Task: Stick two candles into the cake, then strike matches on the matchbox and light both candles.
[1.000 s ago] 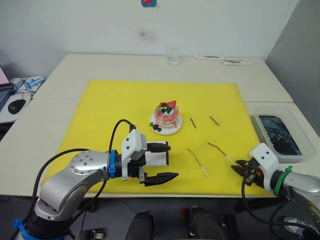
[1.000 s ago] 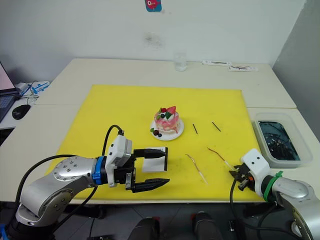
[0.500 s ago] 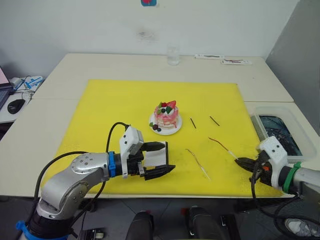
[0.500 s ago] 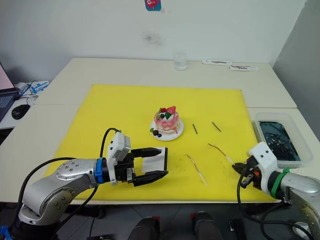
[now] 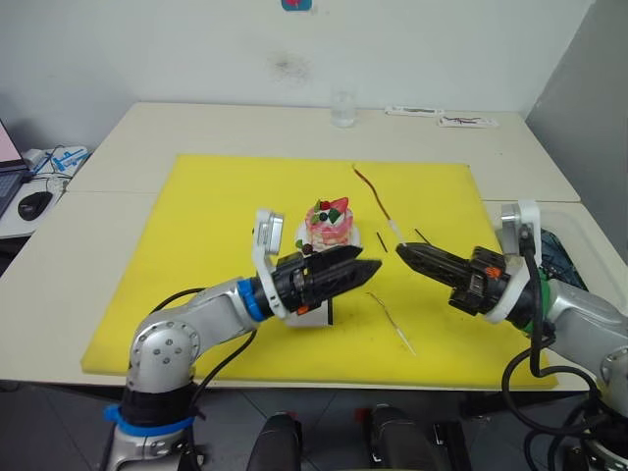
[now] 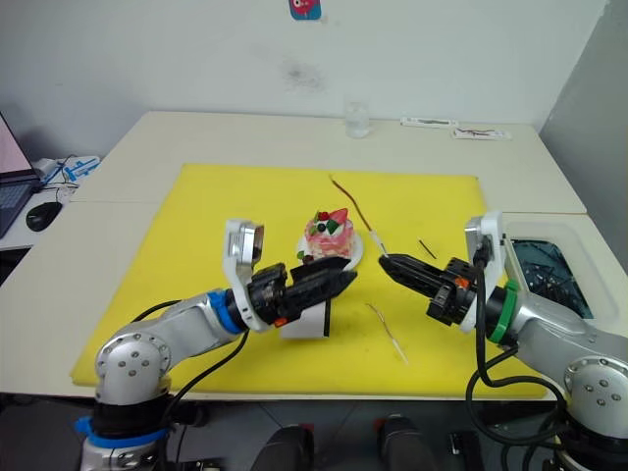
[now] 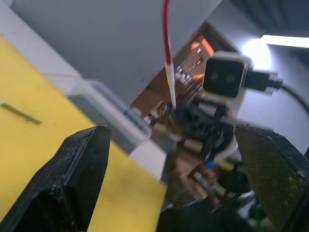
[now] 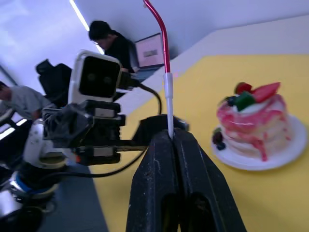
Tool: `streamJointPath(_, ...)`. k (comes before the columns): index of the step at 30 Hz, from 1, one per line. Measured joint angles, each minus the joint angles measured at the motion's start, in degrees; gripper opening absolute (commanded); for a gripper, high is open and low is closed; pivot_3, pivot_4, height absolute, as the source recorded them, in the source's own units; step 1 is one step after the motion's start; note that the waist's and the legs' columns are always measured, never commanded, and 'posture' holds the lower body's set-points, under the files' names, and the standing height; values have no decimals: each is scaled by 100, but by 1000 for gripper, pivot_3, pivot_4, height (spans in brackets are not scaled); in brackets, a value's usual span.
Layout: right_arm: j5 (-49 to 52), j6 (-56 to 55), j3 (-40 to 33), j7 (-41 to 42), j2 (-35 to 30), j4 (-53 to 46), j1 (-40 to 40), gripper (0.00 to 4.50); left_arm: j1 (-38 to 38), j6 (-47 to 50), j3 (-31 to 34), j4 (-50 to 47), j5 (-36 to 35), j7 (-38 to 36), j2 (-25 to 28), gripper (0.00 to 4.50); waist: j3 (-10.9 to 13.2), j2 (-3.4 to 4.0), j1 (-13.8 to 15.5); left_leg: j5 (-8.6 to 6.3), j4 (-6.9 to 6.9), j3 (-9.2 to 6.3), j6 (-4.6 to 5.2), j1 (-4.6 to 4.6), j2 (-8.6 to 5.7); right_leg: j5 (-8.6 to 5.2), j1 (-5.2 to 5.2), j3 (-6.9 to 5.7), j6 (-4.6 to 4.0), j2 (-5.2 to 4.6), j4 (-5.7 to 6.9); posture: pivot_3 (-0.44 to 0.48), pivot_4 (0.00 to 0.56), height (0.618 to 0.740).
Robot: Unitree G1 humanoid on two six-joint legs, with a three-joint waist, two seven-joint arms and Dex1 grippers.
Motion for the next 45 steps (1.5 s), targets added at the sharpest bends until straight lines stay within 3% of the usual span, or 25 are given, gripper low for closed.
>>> streamJointPath(11, 1027, -539, 699, -557, -444, 113, -155, 39, -85, -464, -17, 32, -1461, 850, -155, 4500, 0, 0, 2, 1, 3, -3, 0, -9, -1, -6, -10, 0, -11, 2, 1, 0, 150, 740)
streamJointPath(29, 1463, -1146, 889, -710, -879, 175, -14, 39, 131, -747, -193, 31, -2017, 976, 20, 4500, 0, 0, 10, 1, 0, -2, 1, -12, -2, -7, -14, 1, -13, 3, -4, 0, 150, 740)
streamJointPath(33, 1512, -1199, 967, -750, -936, 175, -14, 0, 135, -784, -261, 32, -2039, 974, 17, 3700, 0, 0, 10, 1, 0, -2, 0, -13, -2, -7, -14, 2, -13, 2, -6, 0, 150, 740)
streamJointPath(43, 1678, -1315, 1070, -813, -1015, 165, -33, 0, 136, -861, -398, 68, -2049, 958, -12, 473, 0, 0, 11, 1, -1, -2, 0, -16, -2, -7, -17, 1, -13, 3, -8, 0, 150, 740)
streamJointPath(45, 1754, -1332, 1091, -804, -1023, 119, -49, 0, 140, -865, -399, 129, -2044, 959, 10, 21, 0, 0, 11, 1, -1, -2, 0, -16, -2, -7, -17, 1, -13, 3, -8, 0, 150, 740)
